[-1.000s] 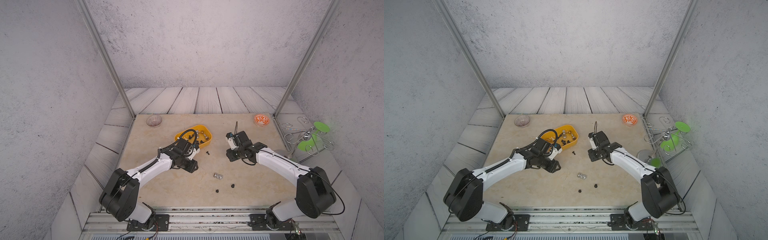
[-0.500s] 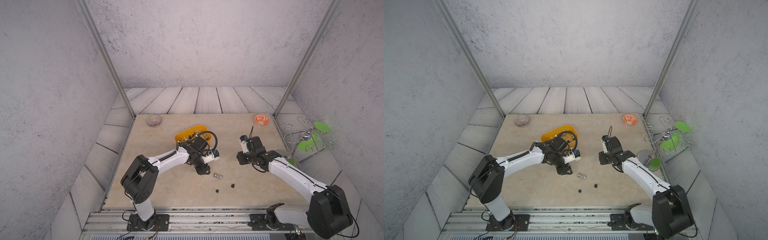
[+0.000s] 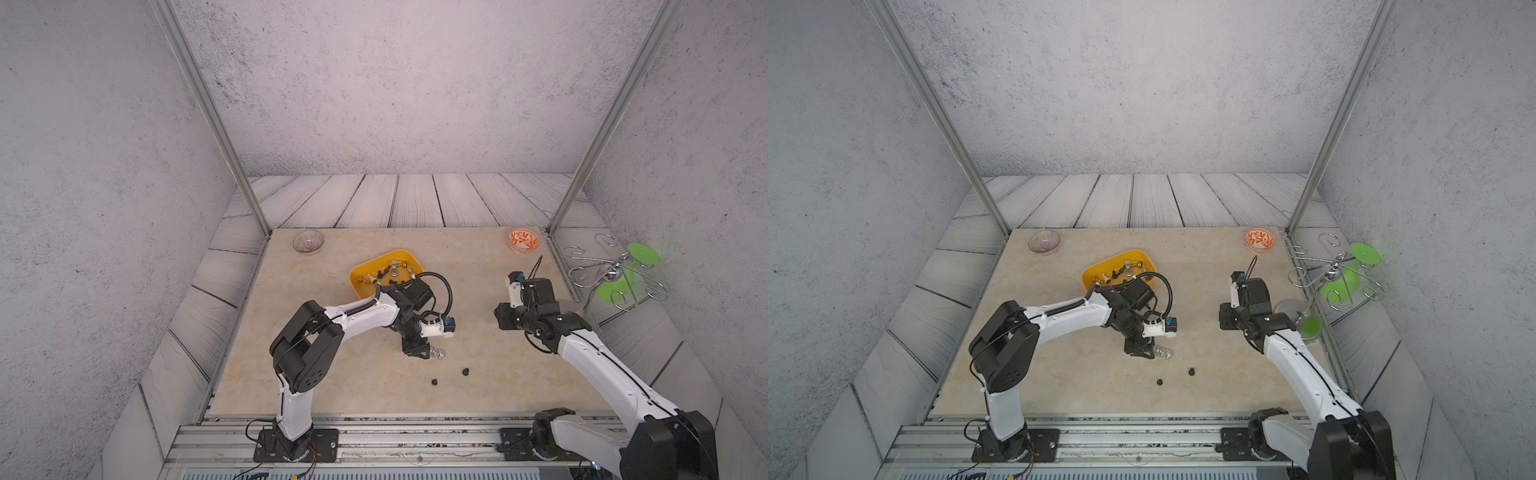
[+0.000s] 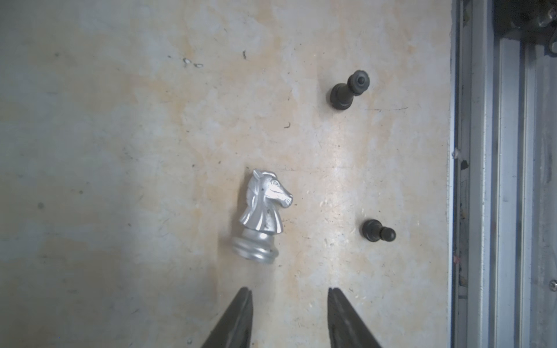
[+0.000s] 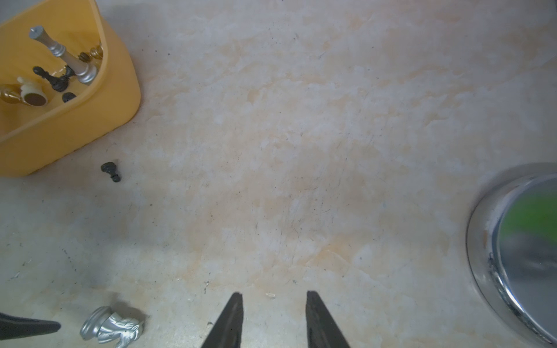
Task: Put the chess pieces into the storage box
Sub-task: Pick up the chess piece at the center of the board.
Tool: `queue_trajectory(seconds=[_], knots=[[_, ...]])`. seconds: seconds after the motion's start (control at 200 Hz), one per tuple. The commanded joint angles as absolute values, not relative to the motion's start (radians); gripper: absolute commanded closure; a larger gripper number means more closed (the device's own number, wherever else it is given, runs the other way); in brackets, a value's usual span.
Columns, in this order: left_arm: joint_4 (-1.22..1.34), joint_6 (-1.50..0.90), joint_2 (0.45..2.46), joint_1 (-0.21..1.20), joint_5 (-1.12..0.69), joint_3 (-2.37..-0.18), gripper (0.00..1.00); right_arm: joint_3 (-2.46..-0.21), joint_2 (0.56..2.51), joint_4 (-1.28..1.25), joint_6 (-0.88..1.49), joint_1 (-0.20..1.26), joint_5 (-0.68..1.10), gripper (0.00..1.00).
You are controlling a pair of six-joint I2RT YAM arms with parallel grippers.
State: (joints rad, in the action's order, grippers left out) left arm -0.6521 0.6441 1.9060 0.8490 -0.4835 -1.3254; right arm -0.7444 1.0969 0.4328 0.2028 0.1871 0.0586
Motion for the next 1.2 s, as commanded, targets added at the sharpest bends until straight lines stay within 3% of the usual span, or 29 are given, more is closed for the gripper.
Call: queue_trajectory(seconds=[0.0,0.841,1.066,1.196], knots=[[-0.676,0.724,1.937,0.876,-0.451,-1.372,0.55,-0.735,1.068,0.437,0.187,0.165,0.099,0.63],[-0.698,0.759,2.069,0.926,-0.340,-1.449,0.55,-0.729,1.060,0.431,0.187,0.127,0.132,0.63],[-0.683,0.718,2.069,0.931,-0.325,-1.429,0.69,-0.727,1.054,0.434,0.188,0.126,0.129,0.63],[-0.674,0.711,2.060,0.933,-0.318,-1.419,0.71,-0.727,1.051,0.436,0.189,0.126,0.129,0.63]])
